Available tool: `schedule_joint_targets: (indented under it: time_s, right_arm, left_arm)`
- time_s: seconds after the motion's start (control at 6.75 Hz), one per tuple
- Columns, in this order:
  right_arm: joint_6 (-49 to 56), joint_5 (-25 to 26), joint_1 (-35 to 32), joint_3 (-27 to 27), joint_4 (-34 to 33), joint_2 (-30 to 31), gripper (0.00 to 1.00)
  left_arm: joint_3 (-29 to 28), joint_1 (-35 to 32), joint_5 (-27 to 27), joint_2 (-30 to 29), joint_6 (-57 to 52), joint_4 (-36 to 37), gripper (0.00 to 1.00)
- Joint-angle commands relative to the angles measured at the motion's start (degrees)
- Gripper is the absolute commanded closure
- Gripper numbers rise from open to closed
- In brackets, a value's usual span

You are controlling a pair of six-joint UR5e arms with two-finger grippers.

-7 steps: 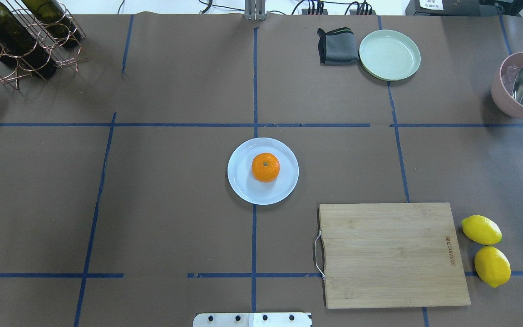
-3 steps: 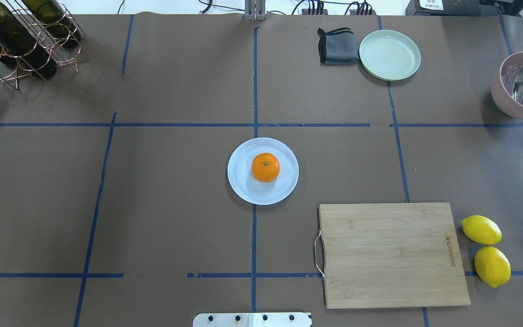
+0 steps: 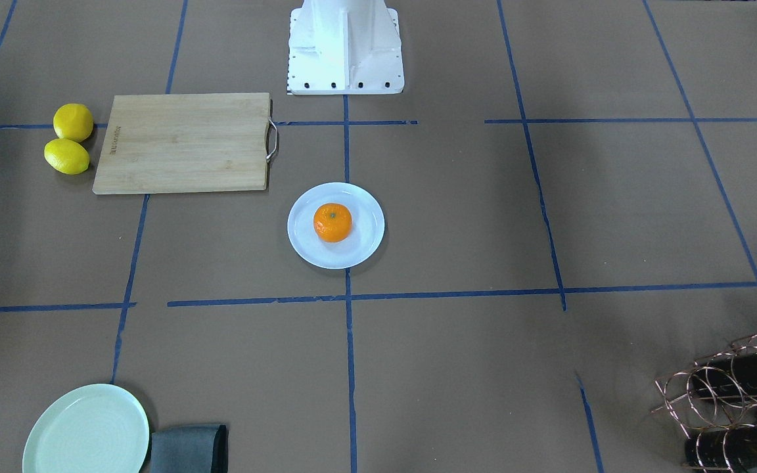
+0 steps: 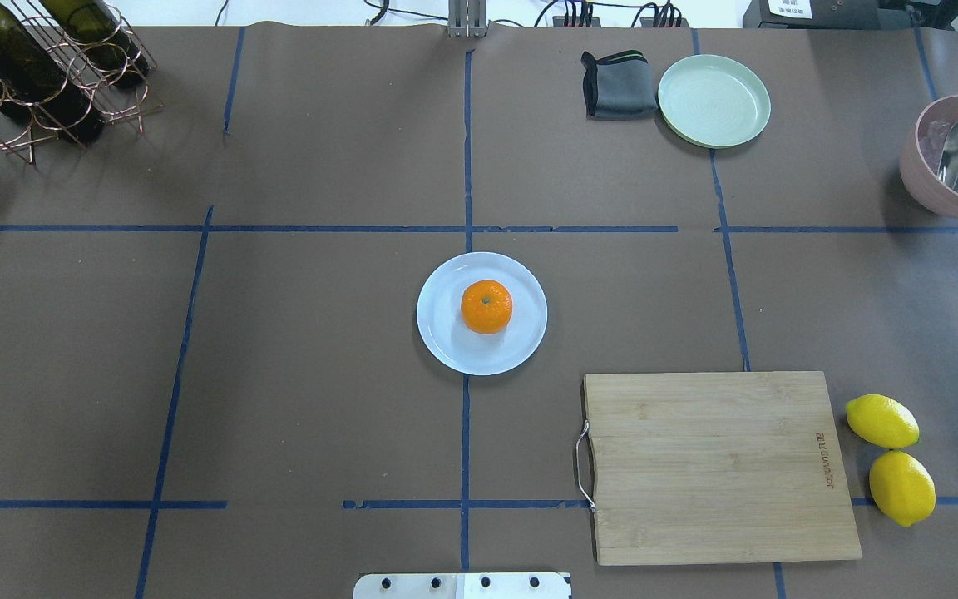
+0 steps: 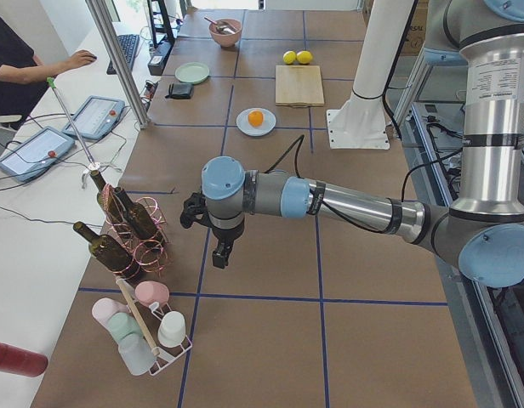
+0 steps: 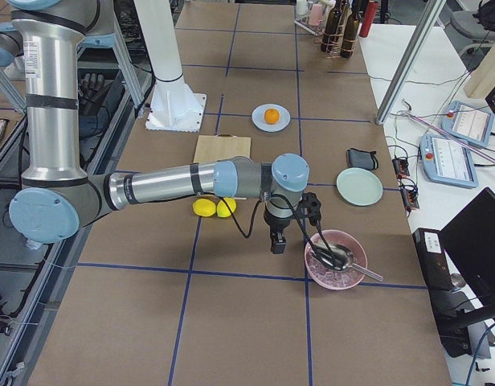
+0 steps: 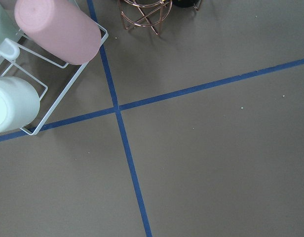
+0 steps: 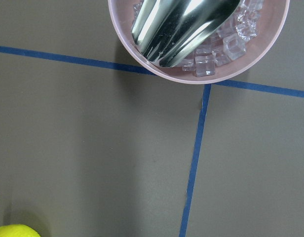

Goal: Pick orange to plate

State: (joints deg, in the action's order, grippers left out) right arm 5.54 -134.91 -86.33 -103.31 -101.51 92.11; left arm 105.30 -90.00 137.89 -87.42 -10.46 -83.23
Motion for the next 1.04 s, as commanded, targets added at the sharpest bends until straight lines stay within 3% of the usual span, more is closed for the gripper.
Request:
schedule_joint_targets:
  time_s: [0.0, 0.89]
  right_arm:
    - [0.0, -0.3, 0.0, 0.2, 0.0, 0.0, 0.0]
    - [0.0, -1.6, 0.2, 0.6, 0.1, -0.7, 0.0]
  left_arm:
    - [0.1, 0.0, 0.1, 0.0, 0.0, 0.0, 0.0]
    - [0.2, 0.0, 0.3, -0.3, 0.0, -0.1, 0.0]
